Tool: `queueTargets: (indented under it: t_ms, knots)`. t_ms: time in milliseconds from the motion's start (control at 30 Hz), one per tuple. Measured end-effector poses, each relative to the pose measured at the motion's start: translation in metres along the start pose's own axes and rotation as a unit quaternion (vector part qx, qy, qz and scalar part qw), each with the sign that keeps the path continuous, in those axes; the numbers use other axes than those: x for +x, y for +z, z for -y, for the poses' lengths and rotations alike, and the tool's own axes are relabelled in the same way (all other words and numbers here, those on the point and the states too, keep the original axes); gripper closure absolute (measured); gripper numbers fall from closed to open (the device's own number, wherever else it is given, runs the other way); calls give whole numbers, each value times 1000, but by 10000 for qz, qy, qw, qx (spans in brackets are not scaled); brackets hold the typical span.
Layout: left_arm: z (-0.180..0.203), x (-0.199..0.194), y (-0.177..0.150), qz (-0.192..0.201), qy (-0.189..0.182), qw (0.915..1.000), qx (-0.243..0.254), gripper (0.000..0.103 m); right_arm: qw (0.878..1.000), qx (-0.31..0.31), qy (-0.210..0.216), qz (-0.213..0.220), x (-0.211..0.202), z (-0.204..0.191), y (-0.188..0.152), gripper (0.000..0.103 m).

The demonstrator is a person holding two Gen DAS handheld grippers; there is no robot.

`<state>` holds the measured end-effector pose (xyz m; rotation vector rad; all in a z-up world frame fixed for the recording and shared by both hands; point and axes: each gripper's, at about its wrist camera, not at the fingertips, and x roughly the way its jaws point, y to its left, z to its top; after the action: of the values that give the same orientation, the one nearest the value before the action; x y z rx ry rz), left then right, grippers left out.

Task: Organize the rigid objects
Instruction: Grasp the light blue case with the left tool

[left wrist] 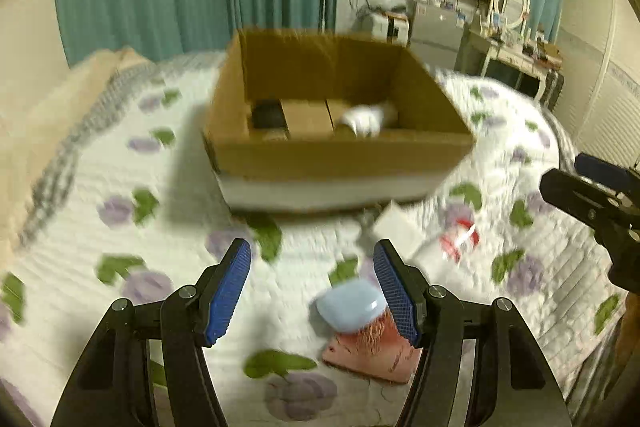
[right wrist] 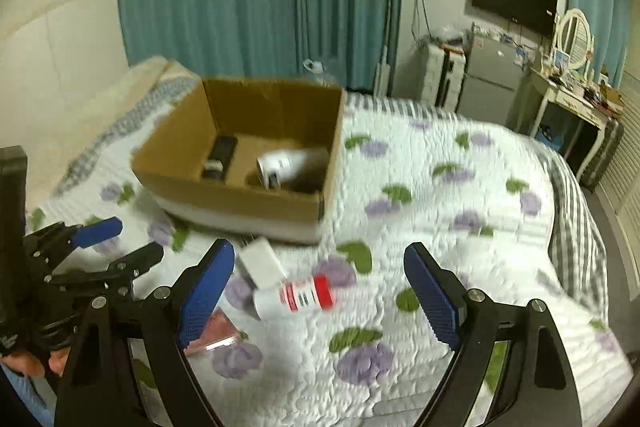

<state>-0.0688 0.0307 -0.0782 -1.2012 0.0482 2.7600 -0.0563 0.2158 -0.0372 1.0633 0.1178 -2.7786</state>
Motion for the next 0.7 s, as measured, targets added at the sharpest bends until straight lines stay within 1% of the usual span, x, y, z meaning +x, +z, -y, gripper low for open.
queueTargets:
  t_ms: [67, 100, 233, 333, 433, 533, 567, 600, 700]
  knots:
    - [4, 13, -8, -191, -50, 9998, 14, 36, 9997, -105, -185, -107, 13, -3, -5, 16]
    - [6, 18, -11, -261, -127, 9996, 8, 36, 9996, -115, -193, -142, 18, -1, -8, 16]
    - [13, 37, -20, -515, -268, 9983, 38, 36, 9995, 45, -81, -287, 33, 1, -16, 16]
    - [18, 50, -27, -737, -321, 9967, 81, 36, 9989, 96, -87, -447, 46, 4, -20, 16]
    - [20, 63, -31, -938, -275, 9951, 151, 36, 9984, 141, -62, -536, 53, 5, -22, 16]
    - [18, 72, -29, -988, -286, 9947, 60, 37, 9980, 147, -78, -604, 58, 5, -24, 16]
    - [18, 74, -29, -1006, -317, 9944, 50, 39, 9980, 143, -81, -617, 59, 5, -25, 16]
    - [17, 74, -30, -1012, -361, 9942, 46, 43, 9979, 141, -87, -625, 60, 4, -25, 16]
    - [15, 69, -30, -1001, -416, 9941, 8, 45, 9981, 75, -16, -610, 63, 1, -25, 16]
